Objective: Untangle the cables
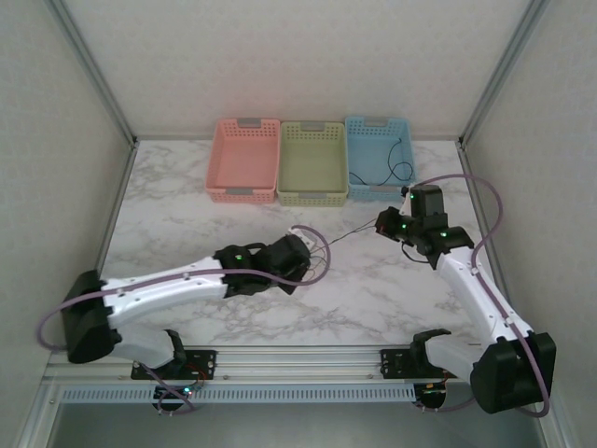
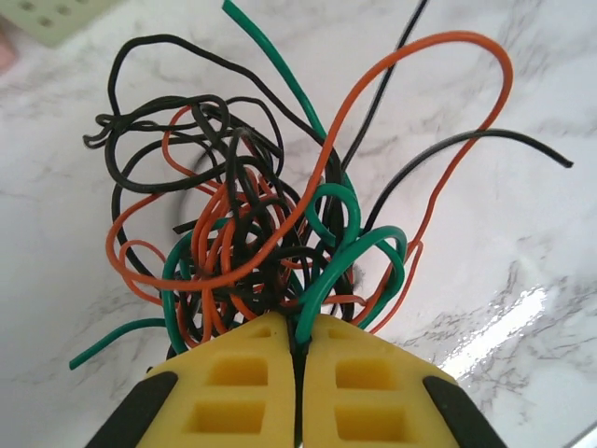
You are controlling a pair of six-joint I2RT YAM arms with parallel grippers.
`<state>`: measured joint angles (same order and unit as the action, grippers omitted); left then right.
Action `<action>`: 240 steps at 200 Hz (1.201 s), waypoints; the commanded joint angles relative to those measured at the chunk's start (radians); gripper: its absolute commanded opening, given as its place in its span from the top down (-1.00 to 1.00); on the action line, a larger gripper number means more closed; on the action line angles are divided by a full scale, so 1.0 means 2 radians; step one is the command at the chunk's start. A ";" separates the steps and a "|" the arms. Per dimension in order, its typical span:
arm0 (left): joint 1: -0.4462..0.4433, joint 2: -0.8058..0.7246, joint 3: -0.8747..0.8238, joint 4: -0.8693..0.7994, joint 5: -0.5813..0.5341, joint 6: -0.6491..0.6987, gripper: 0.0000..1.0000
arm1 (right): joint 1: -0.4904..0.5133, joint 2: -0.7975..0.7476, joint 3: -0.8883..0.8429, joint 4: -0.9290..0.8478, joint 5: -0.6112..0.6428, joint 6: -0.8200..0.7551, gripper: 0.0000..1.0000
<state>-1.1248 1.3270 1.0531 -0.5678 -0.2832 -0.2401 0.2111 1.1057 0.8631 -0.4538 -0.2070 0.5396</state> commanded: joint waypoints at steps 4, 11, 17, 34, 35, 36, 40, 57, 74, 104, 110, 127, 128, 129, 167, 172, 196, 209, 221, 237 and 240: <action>0.028 -0.066 -0.023 -0.045 -0.006 -0.028 1.00 | -0.030 0.000 -0.021 0.006 0.016 0.003 1.00; 0.038 -0.086 -0.029 -0.048 -0.005 -0.033 1.00 | -0.038 0.001 -0.027 0.008 0.018 0.005 1.00; 0.047 -0.102 -0.034 -0.049 -0.003 -0.036 1.00 | -0.045 0.001 -0.031 0.009 0.021 0.008 1.00; 0.074 -0.148 -0.048 -0.050 0.009 -0.045 1.00 | -0.063 0.000 -0.043 0.013 0.026 0.016 1.00; 0.076 -0.150 -0.049 -0.050 0.009 -0.046 1.00 | -0.064 0.000 -0.043 0.013 0.027 0.016 1.00; 0.077 -0.153 -0.049 -0.050 0.009 -0.046 1.00 | -0.064 0.000 -0.043 0.013 0.028 0.016 1.00; 0.083 -0.163 -0.052 -0.050 0.010 -0.049 1.00 | -0.068 -0.001 -0.046 0.013 0.032 0.018 1.00; 0.108 -0.200 -0.060 -0.052 0.019 -0.058 1.00 | -0.084 -0.003 -0.053 0.011 0.045 0.021 1.00; 0.118 -0.218 -0.059 -0.064 0.000 -0.063 1.00 | -0.095 -0.006 -0.057 0.008 0.058 0.022 1.00; 0.121 -0.219 -0.044 -0.111 -0.094 -0.085 1.00 | -0.107 -0.007 -0.055 -0.010 0.108 0.026 1.00; 0.123 -0.219 -0.043 -0.121 -0.117 -0.095 1.00 | -0.110 -0.007 -0.055 -0.014 0.119 0.028 1.00; 0.131 -0.224 -0.043 -0.137 -0.141 -0.109 1.00 | -0.120 -0.010 -0.058 -0.017 0.134 0.031 1.00; 0.131 -0.224 -0.043 -0.138 -0.142 -0.110 1.00 | -0.120 -0.011 -0.058 -0.017 0.134 0.031 1.00; 0.132 -0.224 -0.043 -0.139 -0.143 -0.111 1.00 | -0.120 -0.011 -0.058 -0.017 0.134 0.031 1.00; 0.146 -0.233 -0.046 -0.159 -0.147 -0.129 1.00 | -0.132 -0.018 -0.061 -0.024 0.160 0.038 1.00; 0.147 -0.234 -0.048 -0.158 -0.145 -0.129 1.00 | -0.133 -0.019 -0.062 -0.022 0.159 0.038 1.00; 0.152 -0.237 -0.052 -0.156 -0.139 -0.131 1.00 | -0.133 -0.017 -0.061 -0.024 0.157 0.038 1.00; 0.153 -0.238 -0.054 -0.156 -0.139 -0.131 1.00 | -0.134 -0.017 -0.061 -0.027 0.166 0.037 1.00; 0.155 -0.239 -0.054 -0.162 -0.151 -0.138 1.00 | -0.136 -0.020 -0.060 -0.034 0.182 0.038 1.00; 0.165 -0.238 -0.052 -0.184 -0.181 -0.152 1.00 | -0.148 -0.026 -0.055 -0.052 0.222 0.045 1.00; 0.167 -0.238 -0.052 -0.187 -0.186 -0.154 1.00 | -0.152 -0.029 -0.055 -0.053 0.225 0.046 1.00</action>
<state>-0.8246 0.8650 0.9432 -0.8661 -0.5442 -0.4957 -0.0528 1.0832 0.7486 -0.4988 0.1154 0.6018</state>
